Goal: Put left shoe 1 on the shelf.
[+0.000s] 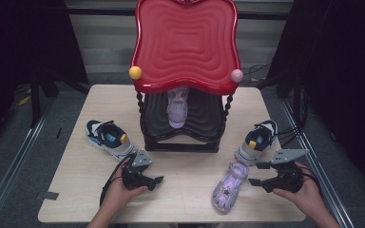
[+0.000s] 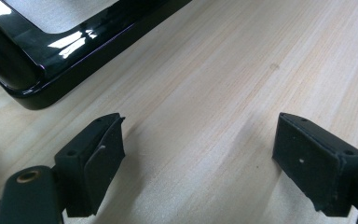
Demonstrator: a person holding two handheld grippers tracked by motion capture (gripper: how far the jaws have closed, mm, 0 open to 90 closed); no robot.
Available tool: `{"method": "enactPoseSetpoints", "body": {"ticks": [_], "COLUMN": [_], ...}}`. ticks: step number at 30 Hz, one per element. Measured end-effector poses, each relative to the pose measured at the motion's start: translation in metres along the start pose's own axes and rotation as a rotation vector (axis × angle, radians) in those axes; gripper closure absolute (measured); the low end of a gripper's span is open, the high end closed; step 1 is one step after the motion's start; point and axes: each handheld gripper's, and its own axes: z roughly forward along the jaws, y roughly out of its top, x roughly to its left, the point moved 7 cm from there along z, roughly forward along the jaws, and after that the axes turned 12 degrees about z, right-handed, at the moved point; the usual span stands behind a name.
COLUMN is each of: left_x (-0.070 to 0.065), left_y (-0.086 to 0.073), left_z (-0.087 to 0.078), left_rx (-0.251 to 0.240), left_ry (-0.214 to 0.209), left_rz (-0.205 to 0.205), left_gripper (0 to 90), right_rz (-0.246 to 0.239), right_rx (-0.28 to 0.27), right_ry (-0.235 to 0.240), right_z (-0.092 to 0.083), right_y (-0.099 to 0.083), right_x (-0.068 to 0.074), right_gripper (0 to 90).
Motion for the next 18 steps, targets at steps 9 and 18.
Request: {"method": "enactPoseSetpoints", "body": {"ticks": [9,18], "left_x": [0.0,0.0], "left_y": [0.0,0.0], "left_z": [0.0,0.0], "left_rx": [-0.001,0.0], "left_ry": [0.0,0.0], "left_rz": [0.0,0.0], "left_gripper": [15.7,15.7], "right_rz": [-0.027,-0.082], "right_rx": [-0.011,0.021], "right_ry": [0.011,0.017], "right_z": [0.003,0.016], "right_y": [0.018,0.031], "right_x": [0.004,0.014], "right_gripper": [43.0,51.3]}}
